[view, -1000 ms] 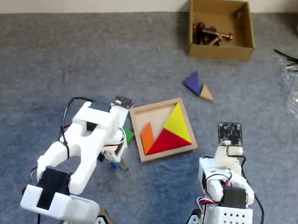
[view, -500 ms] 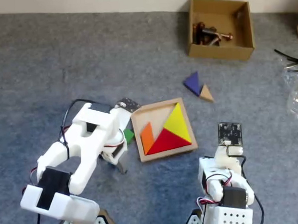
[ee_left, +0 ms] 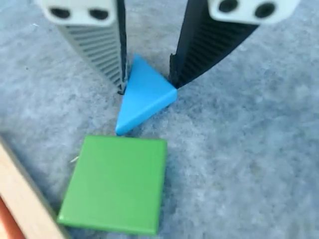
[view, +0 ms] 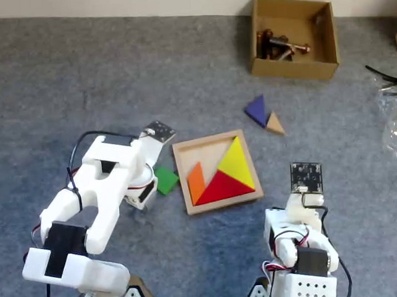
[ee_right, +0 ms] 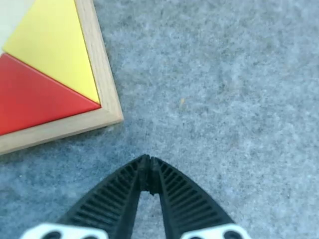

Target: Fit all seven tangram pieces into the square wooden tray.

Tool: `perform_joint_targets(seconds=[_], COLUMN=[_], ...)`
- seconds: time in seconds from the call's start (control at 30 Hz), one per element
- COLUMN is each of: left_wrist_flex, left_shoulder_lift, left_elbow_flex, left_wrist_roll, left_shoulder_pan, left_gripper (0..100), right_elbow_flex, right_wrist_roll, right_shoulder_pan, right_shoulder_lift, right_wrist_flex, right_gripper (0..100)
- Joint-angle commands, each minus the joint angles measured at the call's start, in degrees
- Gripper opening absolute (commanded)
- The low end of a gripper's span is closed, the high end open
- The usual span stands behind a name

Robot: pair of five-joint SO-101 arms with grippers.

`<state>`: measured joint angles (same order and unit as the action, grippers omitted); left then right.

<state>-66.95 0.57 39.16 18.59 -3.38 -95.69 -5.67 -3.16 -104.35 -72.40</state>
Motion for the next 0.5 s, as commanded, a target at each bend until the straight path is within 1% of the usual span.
perform_joint_targets(seconds=[0.0, 0.13, 0.2, 0.27, 0.4, 0.47], left_wrist_flex=[0.8, 0.8, 0.8, 0.7, 0.6, 0.7], left_shoulder_lift=[1.0, 1.1, 1.1, 1.1, 1.1, 1.1], left_elbow_flex=[-0.4, -0.6, -1.5, -2.4, -3.0, -3.0], left_wrist_roll=[4.9, 8.1, 12.7, 20.0, 36.7, 43.2], left_shoulder_pan=[1.6, 2.9, 4.3, 5.7, 7.6, 8.1], left_gripper=[13, 13, 13, 13, 13, 13], right_elbow_flex=[-6.5, -6.5, -6.5, -6.5, -6.5, -6.5], right_wrist_roll=[0.6, 0.6, 0.6, 0.6, 0.6, 0.6], right_shoulder_pan=[0.9, 0.9, 0.9, 0.9, 0.9, 0.9], right_shoulder_lift=[-0.8, -0.8, -0.8, -0.8, -0.8, -0.8], right_wrist_flex=[0.9, 0.9, 0.9, 0.9, 0.9, 0.9], right_gripper=[0.5, 0.5, 0.5, 0.5, 0.5, 0.5])
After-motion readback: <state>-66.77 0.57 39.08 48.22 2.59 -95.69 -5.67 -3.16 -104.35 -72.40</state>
